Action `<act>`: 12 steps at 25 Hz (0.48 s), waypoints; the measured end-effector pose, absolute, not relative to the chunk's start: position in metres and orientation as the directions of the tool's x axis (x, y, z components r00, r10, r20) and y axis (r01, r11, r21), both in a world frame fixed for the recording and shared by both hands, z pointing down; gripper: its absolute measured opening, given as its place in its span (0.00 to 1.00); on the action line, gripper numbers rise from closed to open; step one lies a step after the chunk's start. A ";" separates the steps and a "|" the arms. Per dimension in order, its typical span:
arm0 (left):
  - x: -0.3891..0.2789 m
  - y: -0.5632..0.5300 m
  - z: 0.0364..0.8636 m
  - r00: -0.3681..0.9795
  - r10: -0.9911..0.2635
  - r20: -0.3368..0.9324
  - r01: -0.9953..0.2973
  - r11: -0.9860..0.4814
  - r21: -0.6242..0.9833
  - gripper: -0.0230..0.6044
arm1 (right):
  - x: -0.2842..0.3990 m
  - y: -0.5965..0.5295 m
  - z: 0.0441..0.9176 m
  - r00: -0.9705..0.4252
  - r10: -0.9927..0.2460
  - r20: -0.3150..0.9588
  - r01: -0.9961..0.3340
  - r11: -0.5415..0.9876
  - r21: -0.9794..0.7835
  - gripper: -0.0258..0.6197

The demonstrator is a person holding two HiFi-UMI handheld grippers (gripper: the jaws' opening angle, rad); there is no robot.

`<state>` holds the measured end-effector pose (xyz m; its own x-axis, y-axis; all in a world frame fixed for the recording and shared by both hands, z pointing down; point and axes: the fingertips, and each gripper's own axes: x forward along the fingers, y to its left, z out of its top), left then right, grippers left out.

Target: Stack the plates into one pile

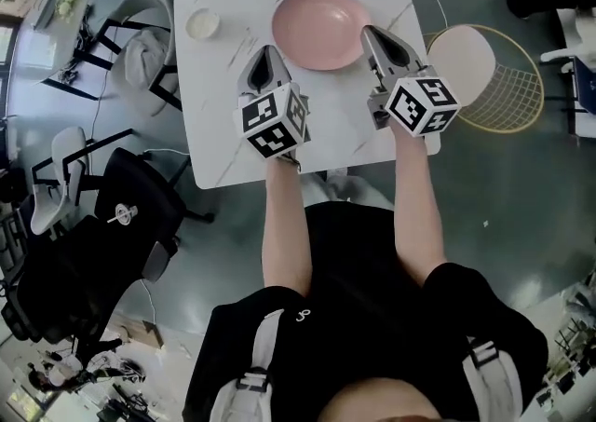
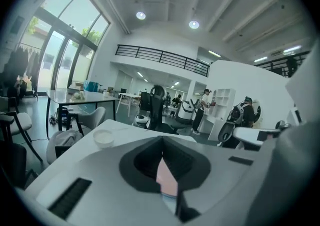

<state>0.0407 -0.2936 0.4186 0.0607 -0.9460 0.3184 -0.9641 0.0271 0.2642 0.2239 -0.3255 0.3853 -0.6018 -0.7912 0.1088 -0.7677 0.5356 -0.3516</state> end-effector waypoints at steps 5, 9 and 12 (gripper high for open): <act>0.054 -0.287 0.354 0.061 -0.979 0.194 -0.978 -0.020 0.207 0.06 | 0.232 -0.315 0.320 -0.604 -0.797 -0.007 -0.768 0.585 -0.260 0.05; 0.070 -0.278 0.315 0.079 -0.989 0.127 -0.981 -0.054 0.185 0.06 | 0.237 -0.305 0.286 -0.614 -0.788 -0.049 -0.764 0.609 -0.214 0.05; 0.077 -0.273 0.296 0.088 -0.992 0.094 -0.989 -0.076 0.125 0.06 | 0.231 -0.305 0.276 -0.622 -0.780 -0.068 -0.762 0.623 -0.177 0.05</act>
<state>0.0765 -0.2733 0.2960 0.0879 -0.9917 0.0937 -0.9892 -0.0759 0.1253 0.2310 -0.3046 0.2756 -0.6218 -0.7803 -0.0677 -0.7621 0.6227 -0.1772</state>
